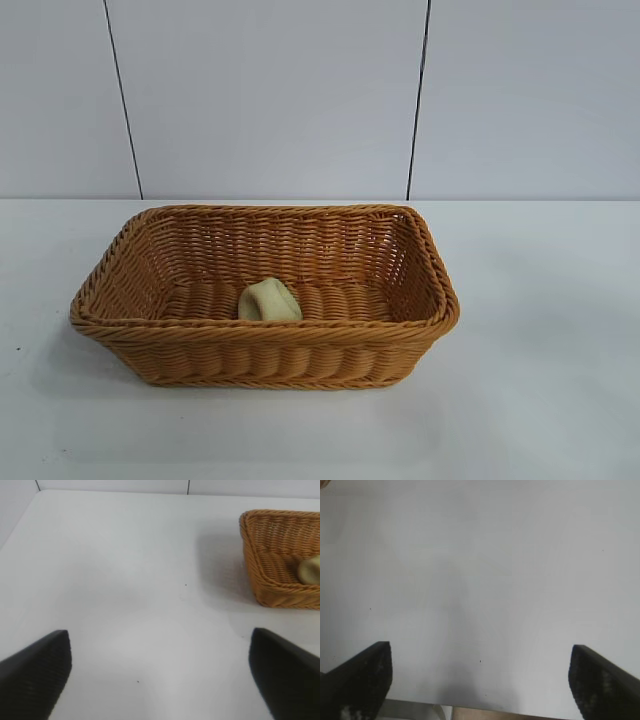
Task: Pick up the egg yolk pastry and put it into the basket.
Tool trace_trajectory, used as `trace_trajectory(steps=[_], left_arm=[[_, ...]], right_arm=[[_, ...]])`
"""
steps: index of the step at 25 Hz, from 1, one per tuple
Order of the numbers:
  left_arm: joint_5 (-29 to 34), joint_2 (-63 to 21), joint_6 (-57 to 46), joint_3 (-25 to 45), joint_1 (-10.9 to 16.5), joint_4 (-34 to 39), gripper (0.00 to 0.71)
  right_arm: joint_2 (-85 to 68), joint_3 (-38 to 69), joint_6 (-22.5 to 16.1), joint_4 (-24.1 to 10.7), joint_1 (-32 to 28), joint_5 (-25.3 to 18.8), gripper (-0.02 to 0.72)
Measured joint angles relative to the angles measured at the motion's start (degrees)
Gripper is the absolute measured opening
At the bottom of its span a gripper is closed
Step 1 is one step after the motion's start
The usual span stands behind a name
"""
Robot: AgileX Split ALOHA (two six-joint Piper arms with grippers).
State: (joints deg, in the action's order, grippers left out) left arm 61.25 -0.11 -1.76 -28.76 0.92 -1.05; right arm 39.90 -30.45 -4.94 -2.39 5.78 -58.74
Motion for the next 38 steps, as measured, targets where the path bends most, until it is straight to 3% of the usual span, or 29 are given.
trace_trajectory(steps=[11,30,38], left_arm=[[0.0,0.0,0.04,0.0,0.0,0.0,0.692],[0.0,0.0,0.04,0.0,0.0,0.0,0.692],[0.0,0.0,0.04,0.0,0.0,0.0,0.692]], right_arm=[[-18.43,1.36,0.25,0.59,0.0,0.15,0.687],[-28.81,1.57,0.25,0.83,0.0,0.32,0.687],[-38.97,1.57,0.25,1.28,-5.33,0.32,0.687]])
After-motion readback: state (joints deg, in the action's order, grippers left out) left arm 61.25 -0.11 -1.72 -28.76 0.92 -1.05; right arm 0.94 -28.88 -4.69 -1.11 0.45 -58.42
